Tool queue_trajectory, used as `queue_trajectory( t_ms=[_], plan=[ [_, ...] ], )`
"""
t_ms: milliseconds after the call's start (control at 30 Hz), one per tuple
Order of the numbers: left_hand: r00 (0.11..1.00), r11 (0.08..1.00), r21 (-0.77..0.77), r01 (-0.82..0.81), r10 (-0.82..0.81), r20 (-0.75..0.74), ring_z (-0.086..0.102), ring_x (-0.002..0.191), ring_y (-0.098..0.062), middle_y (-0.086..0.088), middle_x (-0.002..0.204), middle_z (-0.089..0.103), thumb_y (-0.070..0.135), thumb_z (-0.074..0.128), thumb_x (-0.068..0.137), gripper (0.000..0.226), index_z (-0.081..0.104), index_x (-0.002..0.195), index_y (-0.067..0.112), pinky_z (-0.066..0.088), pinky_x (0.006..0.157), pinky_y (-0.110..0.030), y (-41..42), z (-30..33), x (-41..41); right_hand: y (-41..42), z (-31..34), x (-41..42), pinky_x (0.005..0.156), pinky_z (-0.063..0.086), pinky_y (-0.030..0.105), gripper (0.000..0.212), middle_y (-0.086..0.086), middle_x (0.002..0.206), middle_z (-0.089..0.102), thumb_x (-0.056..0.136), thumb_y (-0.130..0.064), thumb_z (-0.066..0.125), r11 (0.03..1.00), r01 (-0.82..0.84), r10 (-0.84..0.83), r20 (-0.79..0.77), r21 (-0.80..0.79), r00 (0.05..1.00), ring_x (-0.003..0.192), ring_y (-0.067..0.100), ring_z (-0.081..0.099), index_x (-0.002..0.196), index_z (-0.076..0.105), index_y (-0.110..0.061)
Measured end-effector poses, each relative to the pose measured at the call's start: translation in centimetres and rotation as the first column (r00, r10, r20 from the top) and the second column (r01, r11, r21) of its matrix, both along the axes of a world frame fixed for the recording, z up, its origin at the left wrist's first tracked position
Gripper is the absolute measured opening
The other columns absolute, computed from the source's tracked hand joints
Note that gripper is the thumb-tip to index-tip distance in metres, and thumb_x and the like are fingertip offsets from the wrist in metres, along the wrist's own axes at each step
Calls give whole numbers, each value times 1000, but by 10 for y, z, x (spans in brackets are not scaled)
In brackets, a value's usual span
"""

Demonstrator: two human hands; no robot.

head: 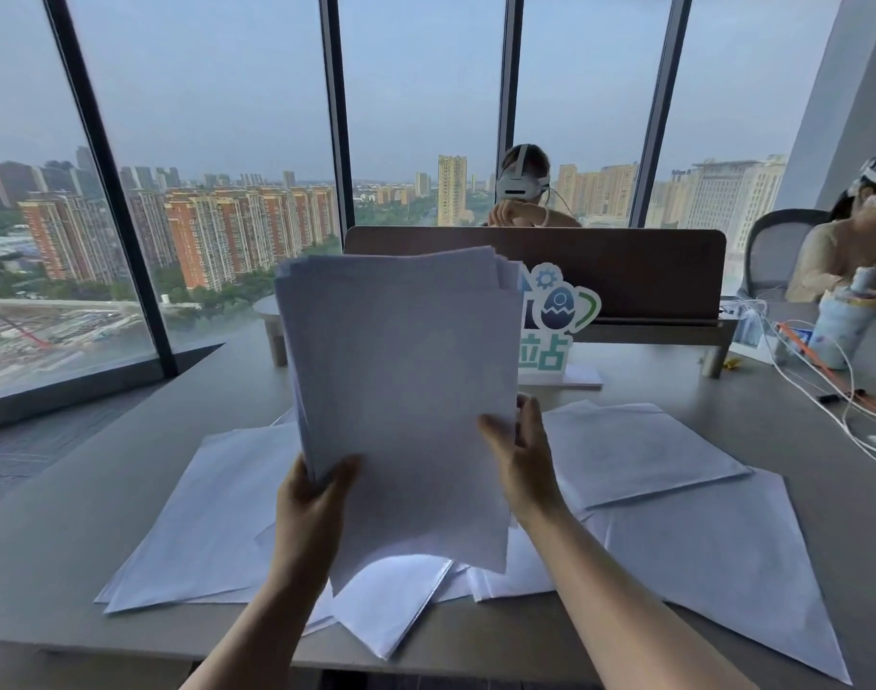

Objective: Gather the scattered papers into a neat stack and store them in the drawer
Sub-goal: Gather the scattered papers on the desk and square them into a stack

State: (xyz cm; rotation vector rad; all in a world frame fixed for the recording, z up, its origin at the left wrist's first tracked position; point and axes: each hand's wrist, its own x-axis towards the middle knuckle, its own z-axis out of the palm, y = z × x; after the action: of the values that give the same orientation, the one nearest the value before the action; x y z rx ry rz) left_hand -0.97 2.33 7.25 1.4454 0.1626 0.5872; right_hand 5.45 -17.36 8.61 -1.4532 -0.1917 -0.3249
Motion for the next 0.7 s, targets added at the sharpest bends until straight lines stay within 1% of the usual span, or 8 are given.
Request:
queue_trajectory(
  t_ms=[67,133,200,300,367,433,567,700],
  plan=[
    [1000,1000,-13,9,-9,-13,61,70,-11,10,68,72,9,68,85,7,69,83,16,51,65,-28,2,0,-1,1,-8,-4,88,53,36,39,-1,109,69,79,-26,64,1000,2,-3,25,6,1000,97,15,67,116,49,-23],
    [997,999,-26,20,-22,-72,64,71,-14,11,66,73,13,72,82,3,70,83,15,52,62,-25,4,-8,-4,1,-24,-12,101,47,37,65,-6,127,62,79,-41,68,998,8,-11,-34,-68,999,114,11,61,136,41,-26],
    [988,999,-46,27,-34,-149,65,72,-15,11,62,73,13,75,79,3,71,79,14,52,61,-26,6,-20,-8,1,-38,-21,107,43,39,76,-14,128,62,77,-49,68,995,-31,23,-87,-98,996,119,7,58,143,38,-26],
    [974,996,-74,55,-70,-216,66,78,-18,8,66,74,12,75,79,3,72,79,13,50,75,-33,8,-33,-10,7,-53,-25,101,49,44,59,-7,117,69,74,-44,69,994,-90,83,-113,-57,990,109,12,65,128,53,-27],
    [969,998,-45,38,-48,-244,64,79,-20,8,68,72,12,75,80,5,71,77,15,48,74,-33,9,-35,-8,13,-54,-24,99,50,36,42,-8,117,69,81,-37,66,992,-89,79,-118,-86,990,108,7,65,121,55,-33],
    [969,999,-8,41,-42,-242,62,76,-21,5,66,70,12,72,83,7,70,76,13,47,68,-32,9,-31,-7,16,-49,-24,97,49,25,31,-8,120,67,93,-26,59,983,-88,71,-105,-162,992,110,2,62,123,54,-33],
    [977,999,6,34,-32,-212,58,68,-21,-3,66,65,8,68,85,6,70,80,5,48,55,-26,8,-22,-5,5,-29,-22,86,48,29,18,0,105,69,99,-26,51,963,-33,19,-53,-269,998,100,13,63,113,59,-18],
    [947,994,-85,73,-96,-305,58,70,-22,-5,73,67,19,77,74,13,69,78,11,48,67,-34,5,-28,-4,-26,-24,-7,77,45,28,19,-2,105,69,97,-33,50,852,108,-176,-86,-511,981,97,16,62,105,65,-24]
  ],
)
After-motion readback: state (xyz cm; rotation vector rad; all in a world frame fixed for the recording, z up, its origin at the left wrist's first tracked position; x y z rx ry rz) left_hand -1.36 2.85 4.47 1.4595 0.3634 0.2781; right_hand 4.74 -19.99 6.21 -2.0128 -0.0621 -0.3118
